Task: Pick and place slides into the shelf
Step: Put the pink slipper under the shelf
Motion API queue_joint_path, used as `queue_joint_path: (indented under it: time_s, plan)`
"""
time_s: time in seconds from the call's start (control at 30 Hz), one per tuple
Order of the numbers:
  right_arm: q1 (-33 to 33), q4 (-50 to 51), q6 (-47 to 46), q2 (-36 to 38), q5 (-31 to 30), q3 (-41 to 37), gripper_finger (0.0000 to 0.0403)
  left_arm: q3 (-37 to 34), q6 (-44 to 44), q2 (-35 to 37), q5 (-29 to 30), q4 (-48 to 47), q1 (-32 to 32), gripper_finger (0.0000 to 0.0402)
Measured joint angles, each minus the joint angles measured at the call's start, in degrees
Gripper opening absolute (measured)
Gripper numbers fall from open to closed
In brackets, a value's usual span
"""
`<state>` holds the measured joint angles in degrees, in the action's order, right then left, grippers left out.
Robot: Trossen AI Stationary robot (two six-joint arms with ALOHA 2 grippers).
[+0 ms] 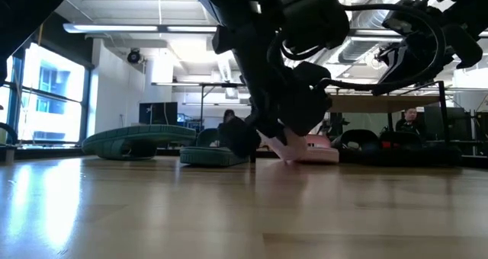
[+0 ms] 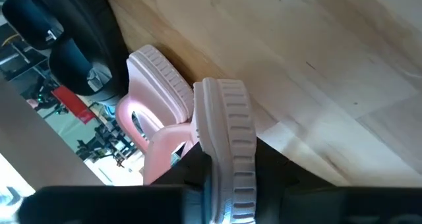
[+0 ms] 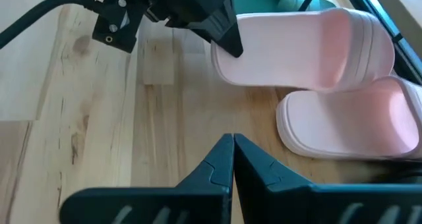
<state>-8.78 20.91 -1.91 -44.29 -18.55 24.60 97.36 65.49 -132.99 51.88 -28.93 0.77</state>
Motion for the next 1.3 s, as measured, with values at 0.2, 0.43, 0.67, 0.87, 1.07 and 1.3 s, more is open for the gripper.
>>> queue_joint_path:
  time_s: [0.2, 0.43, 0.67, 0.87, 1.07, 1.3]
  plan:
    - [0.16, 0.23, -1.08, -1.35, -0.94, 0.00, 0.0000, 0.00, 0.29, 0.00, -1.11, 0.97, -0.61, 0.0155]
    - [0.16, -0.72, -0.68, -9.68, -3.82, 0.00, 0.0000, -0.01, -2.91, 0.00, -3.05, 0.39, -1.31, 0.0222]
    - [0.16, -4.72, -0.63, -15.29, -6.54, 0.00, 0.0000, -0.01, -7.23, 0.46, -6.86, 0.23, -1.09, 0.0262]
    - [0.16, -5.61, -0.66, -16.97, -6.58, 0.00, 0.0000, 2.32, -11.64, 0.46, -7.81, -4.66, -0.35, 0.0292]
    - [0.16, -5.82, -0.92, -17.05, -6.95, 0.00, 0.0001, 10.23, -19.68, 0.46, -12.01, -14.51, 0.58, 0.0312]
    - [0.18, -6.11, -1.46, -17.25, -8.04, 0.00, 0.0000, 19.22, -44.42, 0.48, -17.92, -33.05, 0.67, 0.0292]
